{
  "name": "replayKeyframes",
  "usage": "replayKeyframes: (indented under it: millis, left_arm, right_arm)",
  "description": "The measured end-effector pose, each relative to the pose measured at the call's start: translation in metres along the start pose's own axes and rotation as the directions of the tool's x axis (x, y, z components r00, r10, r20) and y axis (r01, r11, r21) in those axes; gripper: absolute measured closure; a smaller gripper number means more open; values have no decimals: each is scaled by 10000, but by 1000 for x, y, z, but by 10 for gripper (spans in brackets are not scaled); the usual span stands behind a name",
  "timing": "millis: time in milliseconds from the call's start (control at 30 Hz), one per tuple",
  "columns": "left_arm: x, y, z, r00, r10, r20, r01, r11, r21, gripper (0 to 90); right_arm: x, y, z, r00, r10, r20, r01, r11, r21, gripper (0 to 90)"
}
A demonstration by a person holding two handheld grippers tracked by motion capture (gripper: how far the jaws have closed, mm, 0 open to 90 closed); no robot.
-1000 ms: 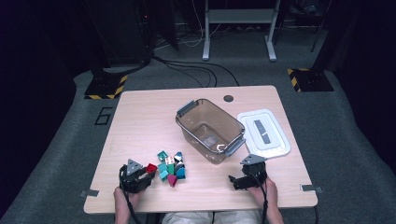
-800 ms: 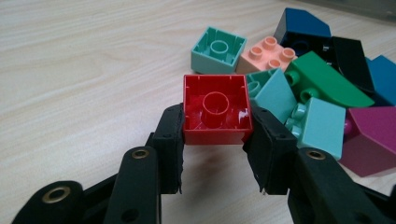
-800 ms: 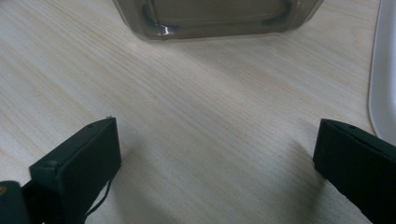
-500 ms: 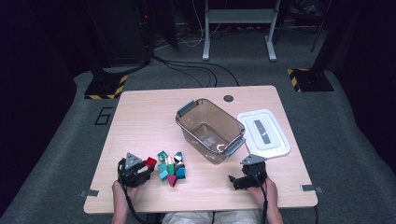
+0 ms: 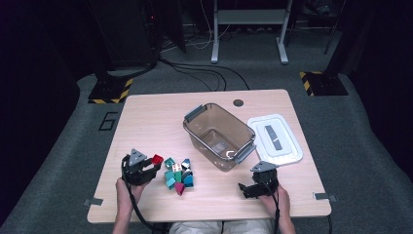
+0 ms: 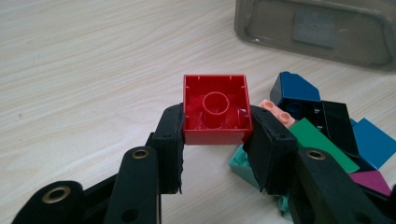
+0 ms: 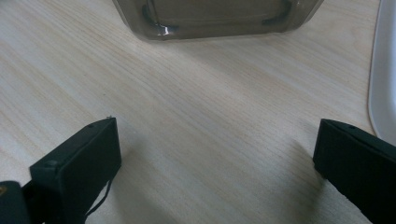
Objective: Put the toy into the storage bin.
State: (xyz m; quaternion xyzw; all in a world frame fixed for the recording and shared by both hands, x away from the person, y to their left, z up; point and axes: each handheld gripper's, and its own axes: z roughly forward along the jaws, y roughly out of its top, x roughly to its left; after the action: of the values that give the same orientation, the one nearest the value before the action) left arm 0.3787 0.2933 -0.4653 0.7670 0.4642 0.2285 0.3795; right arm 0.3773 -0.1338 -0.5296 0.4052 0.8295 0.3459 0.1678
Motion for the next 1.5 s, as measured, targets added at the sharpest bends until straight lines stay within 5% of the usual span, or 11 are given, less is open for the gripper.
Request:
replayKeyframes:
  millis: [800, 1500]
  left_arm:
    - [-9, 50, 15, 9951, 874, 459, -869, 9961, -132, 584]
    - [-13, 94, 18, 9907, 1104, 799, -1063, 9929, -543, 584]
  right_arm:
    - [-1, 0, 0, 10000, -42, -15, 42, 10000, -28, 8]
    - [-1, 0, 0, 10000, -7, 11, 7, 10000, -14, 9]
